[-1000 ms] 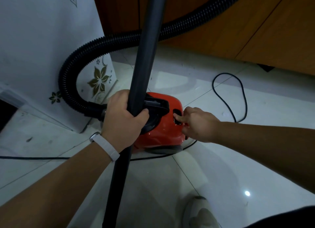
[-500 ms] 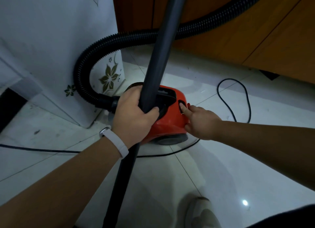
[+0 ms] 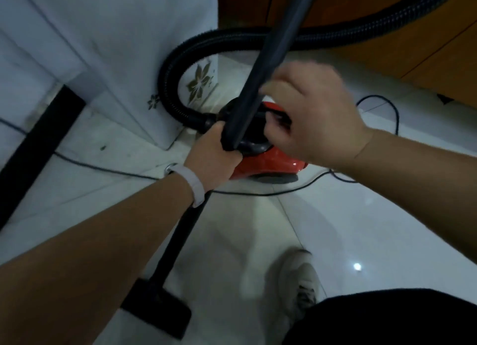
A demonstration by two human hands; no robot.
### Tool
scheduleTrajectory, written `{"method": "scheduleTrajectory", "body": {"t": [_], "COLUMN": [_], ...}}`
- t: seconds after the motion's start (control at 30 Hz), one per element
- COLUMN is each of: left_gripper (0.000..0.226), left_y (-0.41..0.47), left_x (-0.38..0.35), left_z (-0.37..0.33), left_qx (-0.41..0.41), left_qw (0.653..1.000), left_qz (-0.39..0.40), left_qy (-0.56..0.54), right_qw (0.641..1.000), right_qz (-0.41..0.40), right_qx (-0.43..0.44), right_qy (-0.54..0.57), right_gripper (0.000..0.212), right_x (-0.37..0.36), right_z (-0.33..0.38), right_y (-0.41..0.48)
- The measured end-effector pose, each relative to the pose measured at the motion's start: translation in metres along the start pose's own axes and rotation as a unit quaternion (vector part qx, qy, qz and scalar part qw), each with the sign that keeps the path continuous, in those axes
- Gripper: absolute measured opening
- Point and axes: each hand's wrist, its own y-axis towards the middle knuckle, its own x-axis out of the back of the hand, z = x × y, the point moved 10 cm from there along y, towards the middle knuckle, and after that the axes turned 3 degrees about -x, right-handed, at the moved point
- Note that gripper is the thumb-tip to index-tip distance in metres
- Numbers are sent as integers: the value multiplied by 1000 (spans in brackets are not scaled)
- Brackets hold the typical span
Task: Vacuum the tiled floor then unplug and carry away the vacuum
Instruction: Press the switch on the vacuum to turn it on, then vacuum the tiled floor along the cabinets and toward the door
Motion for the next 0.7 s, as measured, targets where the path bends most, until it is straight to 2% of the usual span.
{"method": "scheduleTrajectory", "body": {"t": [0.07, 0.17, 0.2, 0.27, 0.37, 0.53, 0.6, 0.7], "left_gripper": [31, 30, 30, 29, 31, 23, 24, 23], "left_y": [-15, -41, -49, -64, -83, -117, -125, -134], "left_x": [3, 7, 12, 23, 40, 69, 81, 95], "left_z": [-7, -18, -20, -28, -47, -65, -71, -84], "left_qx": [37, 79, 97, 128, 134, 171, 188, 208], "left_qw": [999, 993, 991, 987, 982, 966, 963, 961], "left_qz": [31, 75, 80, 86, 95, 119, 103, 58], "left_qy": [18, 42, 46, 52, 95, 152, 165, 172], "right_qw": [997, 969, 955, 939, 933, 875, 867, 840], "right_qz": [22, 181, 222, 252, 279, 441, 460, 525], "right_qx": [7, 47, 76, 125, 147, 142, 149, 101], "right_qy": [-74, -161, -180, -199, -172, -143, -120, -99], "right_gripper": [38, 51, 51, 41, 23, 35, 39, 41], "right_x": [22, 29, 33, 48, 73, 95, 104, 109], "right_z": [3, -5, -4, 4, 12, 11, 15, 13], "right_y": [21, 43, 47, 56, 75, 74, 68, 58]}}
